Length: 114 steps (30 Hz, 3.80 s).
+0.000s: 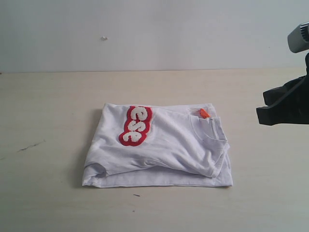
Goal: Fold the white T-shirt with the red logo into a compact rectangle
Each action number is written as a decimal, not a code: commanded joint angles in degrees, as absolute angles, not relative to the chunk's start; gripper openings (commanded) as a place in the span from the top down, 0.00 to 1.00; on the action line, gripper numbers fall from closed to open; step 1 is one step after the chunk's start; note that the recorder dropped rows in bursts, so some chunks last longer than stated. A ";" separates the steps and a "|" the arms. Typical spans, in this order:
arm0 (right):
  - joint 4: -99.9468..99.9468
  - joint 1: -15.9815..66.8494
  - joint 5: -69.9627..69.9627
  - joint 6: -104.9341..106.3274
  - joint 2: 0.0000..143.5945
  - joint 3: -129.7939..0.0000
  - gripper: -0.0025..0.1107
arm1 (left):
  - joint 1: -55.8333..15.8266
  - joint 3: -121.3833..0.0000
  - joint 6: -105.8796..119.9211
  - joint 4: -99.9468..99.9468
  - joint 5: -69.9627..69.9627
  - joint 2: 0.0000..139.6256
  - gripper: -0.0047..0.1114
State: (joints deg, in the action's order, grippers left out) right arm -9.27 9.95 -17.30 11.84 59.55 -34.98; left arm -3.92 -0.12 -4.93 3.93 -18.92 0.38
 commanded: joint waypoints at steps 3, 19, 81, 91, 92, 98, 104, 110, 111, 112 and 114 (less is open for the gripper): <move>-9.41 9.96 -16.93 11.72 59.29 -34.63 0.98 | -3.91 0.00 -1.47 3.94 -20.54 0.00 0.96; -9.41 9.96 -16.93 11.72 59.29 -34.63 0.98 | -3.91 0.00 -2.19 2.48 -20.29 0.00 0.96; -8.99 -6.19 -17.00 10.32 34.36 -26.82 0.98 | -3.91 0.00 -1.73 2.48 -20.29 0.00 0.96; -8.99 -12.43 -16.15 10.32 27.28 -19.72 0.98 | -3.91 0.00 -1.73 2.48 -20.29 0.00 0.96; -8.99 -13.06 -16.15 10.32 26.44 -18.97 0.98 | -3.91 0.00 -1.73 2.48 -20.29 0.00 0.96; -8.99 -16.48 -16.05 10.32 21.95 -15.04 0.98 | -3.91 0.00 -1.73 2.48 -20.29 0.00 0.96; -8.88 -16.80 -15.18 10.42 15.90 -11.36 0.98 | -3.91 0.00 -1.73 2.48 -20.29 0.00 0.96; -8.99 -16.80 -13.32 10.42 8.56 -6.76 0.98 | -3.91 0.00 -1.73 2.48 -20.29 0.00 0.96; -8.99 -16.80 -13.17 10.26 6.70 -5.94 0.98 | -3.91 0.00 -1.73 2.48 -20.29 0.00 0.96; -8.99 -16.80 -13.17 10.26 5.82 -5.41 0.98 | -3.91 0.00 -1.73 2.48 -20.29 0.00 0.96; -8.99 -16.80 -13.17 10.26 3.98 -4.39 0.98 | -3.91 0.00 -1.73 2.48 -20.29 0.00 0.96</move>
